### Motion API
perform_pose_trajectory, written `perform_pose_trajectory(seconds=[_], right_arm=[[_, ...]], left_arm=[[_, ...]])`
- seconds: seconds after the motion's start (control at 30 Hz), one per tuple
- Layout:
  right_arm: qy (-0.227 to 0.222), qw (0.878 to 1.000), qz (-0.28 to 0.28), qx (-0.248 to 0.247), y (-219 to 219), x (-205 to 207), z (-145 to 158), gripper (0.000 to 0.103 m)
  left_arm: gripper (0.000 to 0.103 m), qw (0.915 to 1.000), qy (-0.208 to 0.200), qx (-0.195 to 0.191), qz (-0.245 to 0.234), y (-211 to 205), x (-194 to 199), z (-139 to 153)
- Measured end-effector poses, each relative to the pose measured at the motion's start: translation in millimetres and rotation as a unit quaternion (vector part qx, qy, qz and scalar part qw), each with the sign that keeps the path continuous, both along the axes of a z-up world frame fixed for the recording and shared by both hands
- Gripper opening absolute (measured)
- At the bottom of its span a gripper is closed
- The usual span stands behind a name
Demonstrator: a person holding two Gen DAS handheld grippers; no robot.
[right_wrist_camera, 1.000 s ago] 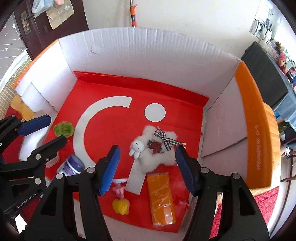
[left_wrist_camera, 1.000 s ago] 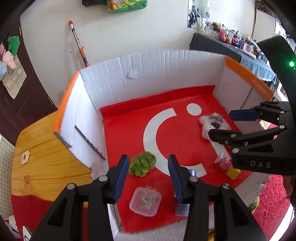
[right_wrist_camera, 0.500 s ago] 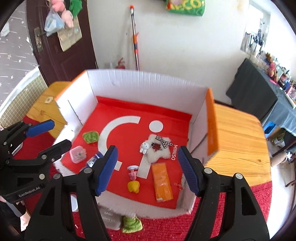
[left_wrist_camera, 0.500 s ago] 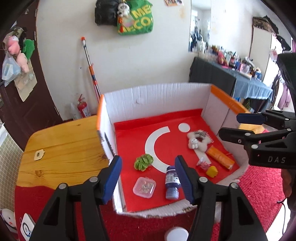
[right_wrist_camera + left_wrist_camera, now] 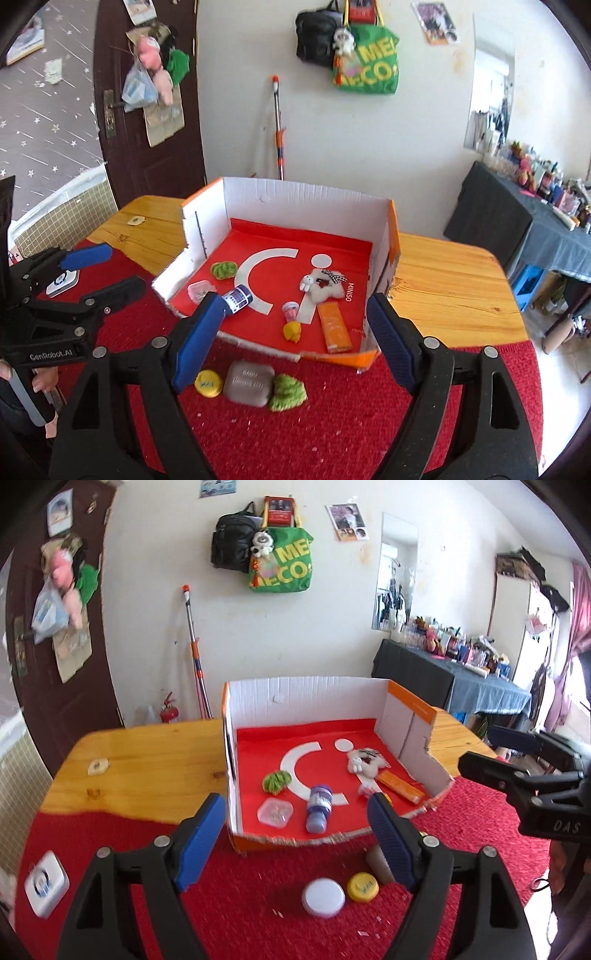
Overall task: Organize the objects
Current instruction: 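Open both tools to release the items and lift out of the box, then grasp the white round lid container with the left tool while the right tool grasps the green yarn ball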
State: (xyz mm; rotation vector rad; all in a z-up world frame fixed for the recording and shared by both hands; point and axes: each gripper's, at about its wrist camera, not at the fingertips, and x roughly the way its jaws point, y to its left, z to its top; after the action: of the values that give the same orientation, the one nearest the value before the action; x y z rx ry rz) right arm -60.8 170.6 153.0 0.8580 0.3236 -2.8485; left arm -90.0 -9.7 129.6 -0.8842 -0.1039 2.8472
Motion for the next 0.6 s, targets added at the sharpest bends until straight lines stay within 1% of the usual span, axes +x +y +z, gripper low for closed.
perform_pose_trajectory(seconds=[0.1, 0.27, 0.4, 0.47, 0.6], right_arm=[[0.011, 1.000, -0.004, -0.004, 0, 17, -6, 0.084], [0.023, 1.000, -0.011, -0.004, 0, 36, -25, 0.085], [0.013, 1.000, -0.019, -0.016, 4, 39, -43, 0.085], [0.002, 0.999, -0.027, -0.020, 9, 38, -53, 0.085], [-0.019, 0.999, -0.045, -0.025, 18, 34, -72, 0.085]], left_arm=[[0.084, 0.9998, -0.006, 0.018, -0.001, -2, 11, -6], [0.084, 0.9997, -0.002, 0.021, 0.013, -1, 28, -19], [0.087, 0.9996, -0.004, 0.024, 0.014, 2, 37, -31], [0.087, 0.9997, -0.009, 0.018, 0.014, 5, 40, -38], [0.087, 0.9992, -0.032, 0.022, 0.012, 9, 39, -54]])
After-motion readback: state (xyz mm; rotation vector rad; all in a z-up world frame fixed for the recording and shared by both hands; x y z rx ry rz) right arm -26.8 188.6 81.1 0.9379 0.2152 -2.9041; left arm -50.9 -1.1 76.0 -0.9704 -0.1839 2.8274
